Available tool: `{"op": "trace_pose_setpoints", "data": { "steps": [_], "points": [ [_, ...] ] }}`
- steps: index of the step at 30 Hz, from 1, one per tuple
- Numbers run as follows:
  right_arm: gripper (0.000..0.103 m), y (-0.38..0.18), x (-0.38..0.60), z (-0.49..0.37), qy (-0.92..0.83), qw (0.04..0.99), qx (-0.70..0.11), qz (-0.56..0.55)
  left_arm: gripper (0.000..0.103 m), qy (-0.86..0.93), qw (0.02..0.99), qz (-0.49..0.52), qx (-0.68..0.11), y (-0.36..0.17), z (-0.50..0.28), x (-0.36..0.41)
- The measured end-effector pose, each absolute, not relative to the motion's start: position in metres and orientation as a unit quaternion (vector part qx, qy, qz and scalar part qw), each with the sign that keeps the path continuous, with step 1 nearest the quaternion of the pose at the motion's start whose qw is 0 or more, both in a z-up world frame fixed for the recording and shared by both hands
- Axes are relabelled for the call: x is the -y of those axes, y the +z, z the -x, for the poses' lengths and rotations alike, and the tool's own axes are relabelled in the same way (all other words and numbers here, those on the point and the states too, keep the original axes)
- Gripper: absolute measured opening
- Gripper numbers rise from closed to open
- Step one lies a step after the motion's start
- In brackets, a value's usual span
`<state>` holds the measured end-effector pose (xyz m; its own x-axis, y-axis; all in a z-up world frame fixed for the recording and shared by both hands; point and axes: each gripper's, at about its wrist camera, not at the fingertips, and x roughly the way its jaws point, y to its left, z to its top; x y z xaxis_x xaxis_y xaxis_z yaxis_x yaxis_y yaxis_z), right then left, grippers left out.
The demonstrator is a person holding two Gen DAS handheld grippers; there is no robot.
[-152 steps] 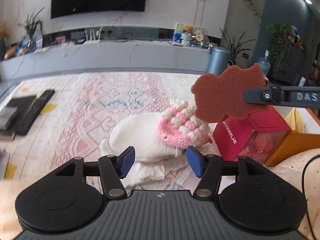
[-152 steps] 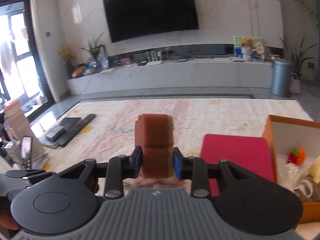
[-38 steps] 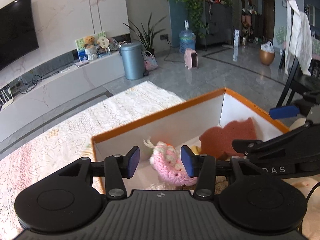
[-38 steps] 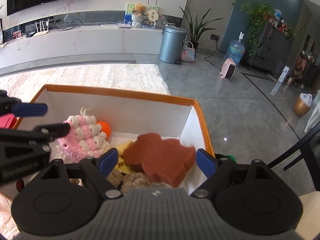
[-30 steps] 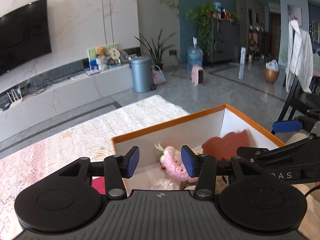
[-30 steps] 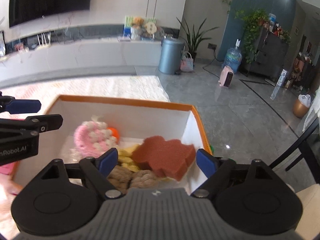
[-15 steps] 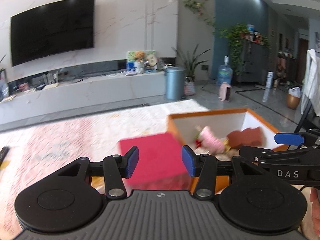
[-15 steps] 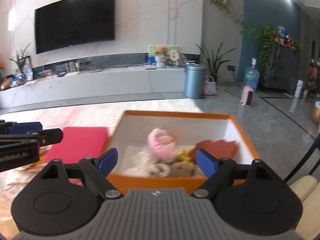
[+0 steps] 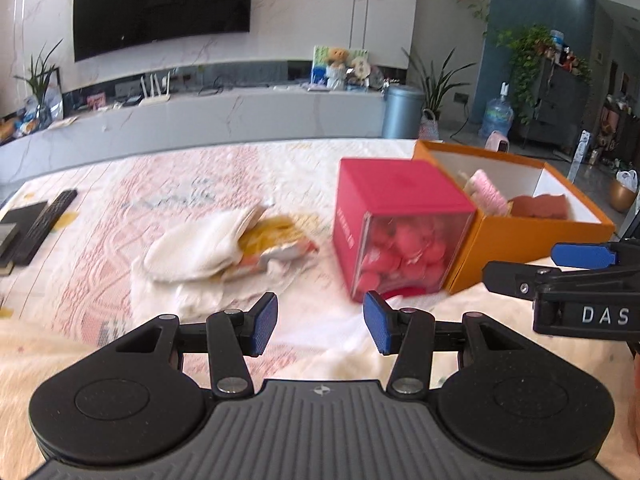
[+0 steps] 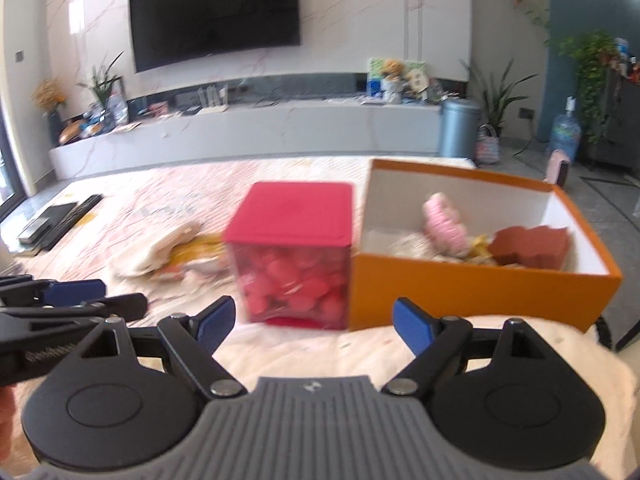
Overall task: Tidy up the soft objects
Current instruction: 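Move both tools back to the white pad and yellow snack bag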
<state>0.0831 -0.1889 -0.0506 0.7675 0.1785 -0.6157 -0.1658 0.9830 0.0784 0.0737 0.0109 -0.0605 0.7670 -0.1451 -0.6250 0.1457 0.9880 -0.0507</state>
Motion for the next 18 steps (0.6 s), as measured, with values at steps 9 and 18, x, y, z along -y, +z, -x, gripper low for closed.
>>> {"op": "trace_pose_setpoints", "data": {
  "steps": [9,18],
  "points": [
    [0.085,-0.056,0.150,-0.087,0.140,0.927,-0.349,0.015,0.057,-0.047,0.937,0.024,-0.347,-0.067,-0.064,-0.048],
    [0.085,-0.063,0.111,-0.101,0.175,0.916,-0.359,0.042,0.046,-0.038,0.936,0.059,-0.346,-0.069,-0.066,-0.076]
  ]
}}
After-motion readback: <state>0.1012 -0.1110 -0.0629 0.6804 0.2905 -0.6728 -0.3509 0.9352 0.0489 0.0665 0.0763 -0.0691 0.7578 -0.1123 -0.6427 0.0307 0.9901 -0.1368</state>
